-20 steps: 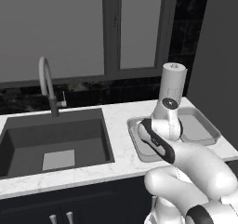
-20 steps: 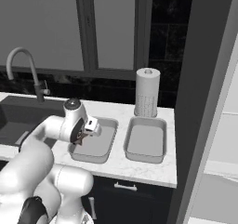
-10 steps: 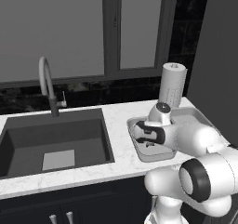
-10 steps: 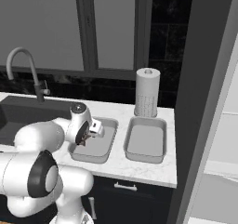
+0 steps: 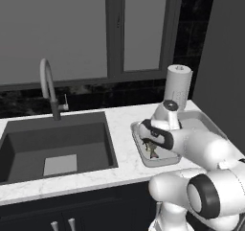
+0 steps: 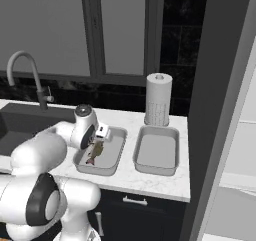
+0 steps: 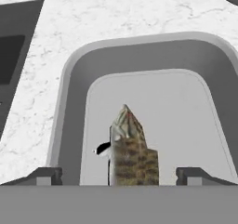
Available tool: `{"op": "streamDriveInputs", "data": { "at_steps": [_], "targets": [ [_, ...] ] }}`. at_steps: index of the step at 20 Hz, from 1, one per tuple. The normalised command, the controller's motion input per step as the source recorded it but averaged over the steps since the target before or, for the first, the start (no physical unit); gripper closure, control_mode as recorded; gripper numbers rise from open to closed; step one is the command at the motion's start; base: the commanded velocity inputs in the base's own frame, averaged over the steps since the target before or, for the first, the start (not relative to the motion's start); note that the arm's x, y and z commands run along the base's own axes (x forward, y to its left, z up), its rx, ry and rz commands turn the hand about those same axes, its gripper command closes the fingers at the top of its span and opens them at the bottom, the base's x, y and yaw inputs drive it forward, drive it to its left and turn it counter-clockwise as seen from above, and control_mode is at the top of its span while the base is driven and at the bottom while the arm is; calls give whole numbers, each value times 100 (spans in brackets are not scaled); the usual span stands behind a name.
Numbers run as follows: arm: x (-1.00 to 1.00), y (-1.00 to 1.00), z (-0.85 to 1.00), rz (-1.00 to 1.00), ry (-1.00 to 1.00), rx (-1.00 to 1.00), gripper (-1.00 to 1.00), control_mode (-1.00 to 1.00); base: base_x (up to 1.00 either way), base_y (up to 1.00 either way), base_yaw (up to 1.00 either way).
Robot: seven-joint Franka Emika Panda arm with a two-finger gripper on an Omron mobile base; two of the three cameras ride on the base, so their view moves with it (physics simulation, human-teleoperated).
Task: Place one carrot and one fish in each tupperware on the nearby counter, to pack two identical lunches.
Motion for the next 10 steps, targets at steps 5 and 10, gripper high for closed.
{"op": "streamDriveInputs", "data": {
  "at_steps": [5, 10],
  "targets": [
    [-100, -3, 63, -6, 0, 0, -100, -100, 0, 0, 0],
    [-94, 0, 48, -7, -2, -1, -100, -100, 0, 0, 0]
  ]
}}
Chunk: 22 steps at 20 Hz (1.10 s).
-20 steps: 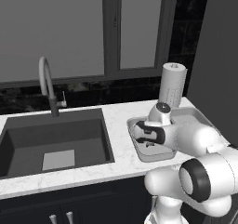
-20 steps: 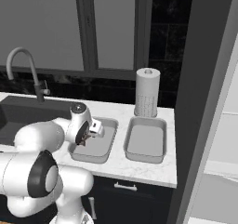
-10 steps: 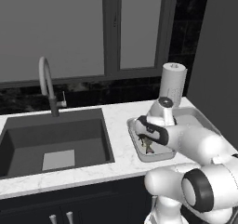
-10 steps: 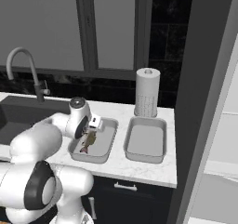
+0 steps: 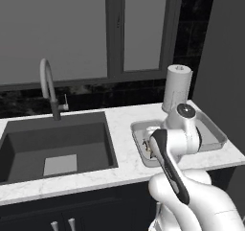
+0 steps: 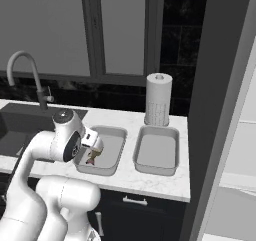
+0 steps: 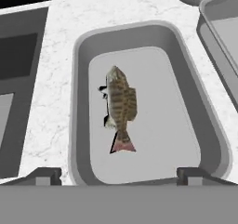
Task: Place one carrot and one fish in each tupperware on the nearby counter, to pack two identical lunches.
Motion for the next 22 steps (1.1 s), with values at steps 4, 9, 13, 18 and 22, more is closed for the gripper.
{"op": "streamDriveInputs", "data": {
  "at_steps": [4, 9, 13, 18, 22],
  "targets": [
    [-86, 0, 49, -3, -4, -3, -100, -100, 0, 0, 0],
    [-60, -1, 3, -2, -3, -2, -100, 100, -40, -6, -1],
    [0, 0, 0, 0, 0, 0, -100, 100, -100, -37, -5],
    [0, 0, 0, 0, 0, 0, -100, 100, -100, -70, -13],
    [0, 0, 0, 0, 0, 0, -100, 100, -48, -99, -14]
  ]
}}
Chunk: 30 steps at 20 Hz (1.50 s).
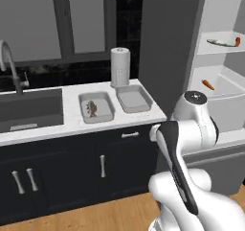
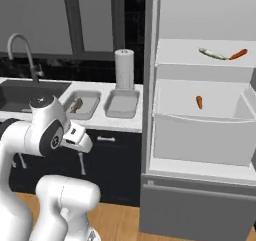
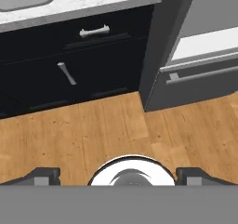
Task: Place one carrot and one fish in each tupperware on the nearby counter, to pack two identical lunches.
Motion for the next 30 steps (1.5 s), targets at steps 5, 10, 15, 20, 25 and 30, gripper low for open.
{"op": "streamDriveInputs", "data": {
  "at_steps": [5, 10, 15, 20, 25, 30],
  "targets": [
    [0, 0, 0, 0, 0, 0, -100, 100, -2, -100, -10],
    [0, 0, 0, 0, 0, 0, -100, 100, 19, -99, -5],
    [0, 0, 0, 0, 0, 0, -100, 100, 58, -72, -1],
    [0, 0, 0, 0, 0, 0, -100, 100, 98, -11, 0],
    [80, 0, -24, 0, -5, 0, -100, -100, 20, 0, 0],
    [100, 0, -18, 0, -7, 1, -100, -100, 0, 0, 0]
  ]
}}
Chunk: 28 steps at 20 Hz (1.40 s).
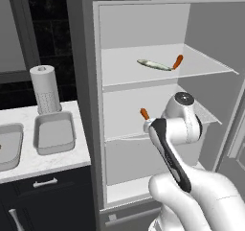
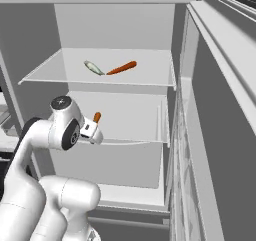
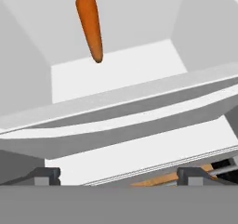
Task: Place one carrot and one fish in each tupperware on the nearby counter, to pack two identical lunches.
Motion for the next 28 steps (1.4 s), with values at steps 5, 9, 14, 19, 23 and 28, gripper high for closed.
{"op": "streamDriveInputs", "data": {
  "at_steps": [5, 9, 14, 19, 23, 28],
  "targets": [
    [96, 0, -7, 0, 0, 1, -100, -100, 0, 0, 0],
    [89, 8, -1, 0, 0, 0, -100, -100, 0, 0, 0],
    [76, 14, -14, 0, 0, 0, -100, -100, 0, 0, 0],
    [40, -4, -54, 0, 0, 0, 100, -100, 0, 0, 0],
    [30, -1, -64, 0, 2, 0, 100, -100, 0, 0, 0],
    [-32, 0, -59, 0, 1, 0, 100, -100, 0, 0, 0]
  ]
}}
